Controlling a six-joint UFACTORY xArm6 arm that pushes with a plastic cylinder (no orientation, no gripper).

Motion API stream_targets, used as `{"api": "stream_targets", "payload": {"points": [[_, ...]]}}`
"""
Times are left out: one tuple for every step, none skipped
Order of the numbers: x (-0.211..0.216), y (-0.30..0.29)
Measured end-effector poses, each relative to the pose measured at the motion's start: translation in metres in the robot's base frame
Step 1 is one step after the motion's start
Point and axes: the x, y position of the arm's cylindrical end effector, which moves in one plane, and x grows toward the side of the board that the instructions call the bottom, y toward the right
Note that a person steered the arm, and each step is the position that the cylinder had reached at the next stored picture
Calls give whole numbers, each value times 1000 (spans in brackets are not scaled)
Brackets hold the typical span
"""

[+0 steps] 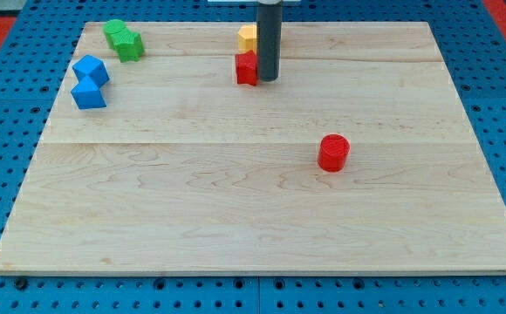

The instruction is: Place the red star parallel to the right of the cube

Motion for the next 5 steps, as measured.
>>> {"api": "stream_targets", "payload": {"points": [[-24,-8],[6,-42],[30,-20],[33,88],[102,136]]}}
